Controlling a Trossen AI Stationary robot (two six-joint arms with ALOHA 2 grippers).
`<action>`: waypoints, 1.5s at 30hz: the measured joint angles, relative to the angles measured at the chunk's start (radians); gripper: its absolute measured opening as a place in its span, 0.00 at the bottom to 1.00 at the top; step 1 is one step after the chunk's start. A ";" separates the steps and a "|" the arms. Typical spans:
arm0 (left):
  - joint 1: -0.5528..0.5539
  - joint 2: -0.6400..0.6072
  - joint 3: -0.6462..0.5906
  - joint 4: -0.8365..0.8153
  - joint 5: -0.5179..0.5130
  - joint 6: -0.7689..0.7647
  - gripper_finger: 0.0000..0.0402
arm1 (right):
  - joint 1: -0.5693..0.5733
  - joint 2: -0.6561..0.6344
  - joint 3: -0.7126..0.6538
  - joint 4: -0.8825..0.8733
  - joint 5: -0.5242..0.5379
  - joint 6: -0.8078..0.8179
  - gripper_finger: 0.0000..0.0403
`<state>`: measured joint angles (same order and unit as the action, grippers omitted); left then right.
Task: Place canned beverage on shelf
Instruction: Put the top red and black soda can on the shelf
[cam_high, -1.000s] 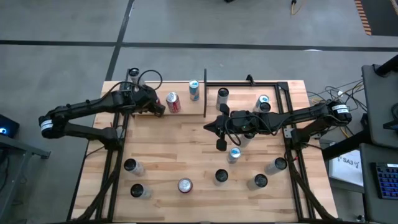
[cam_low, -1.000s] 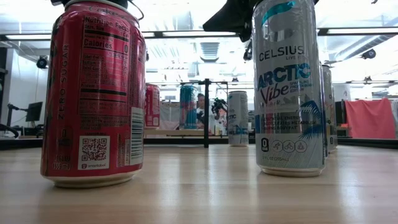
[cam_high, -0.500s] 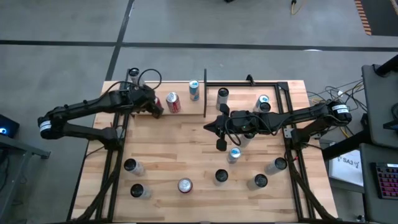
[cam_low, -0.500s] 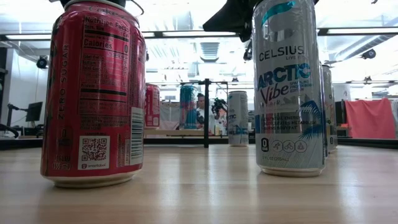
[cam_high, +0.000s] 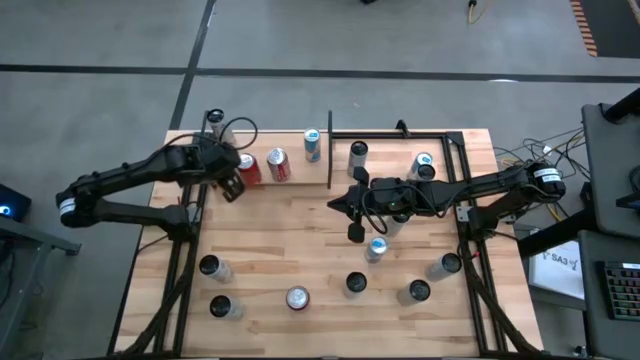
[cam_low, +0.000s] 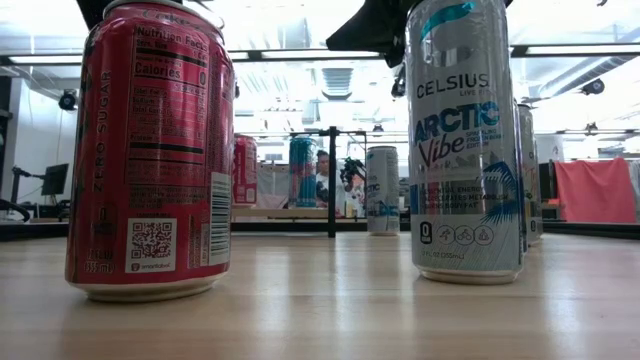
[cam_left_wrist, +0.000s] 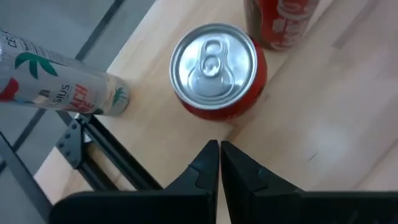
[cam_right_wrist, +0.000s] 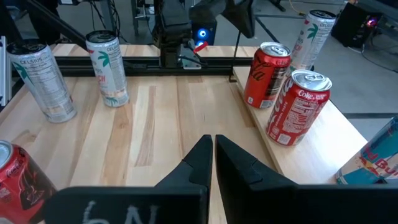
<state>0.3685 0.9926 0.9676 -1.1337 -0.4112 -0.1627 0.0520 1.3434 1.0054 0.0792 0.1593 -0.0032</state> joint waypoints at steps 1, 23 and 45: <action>0.001 -0.003 -0.002 0.000 -0.007 0.011 0.00 | 0.000 0.000 0.000 0.000 0.000 0.000 0.03; 0.008 0.027 -0.068 0.173 -0.043 0.003 0.00 | 0.000 0.000 0.000 0.000 0.000 -0.005 0.03; 0.008 0.008 -0.061 0.285 -0.025 0.109 0.00 | 0.000 0.000 0.000 -0.001 0.000 0.003 0.03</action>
<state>0.3763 1.0009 0.9062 -0.8488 -0.4362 -0.0539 0.0520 1.3434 1.0054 0.0784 0.1593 -0.0005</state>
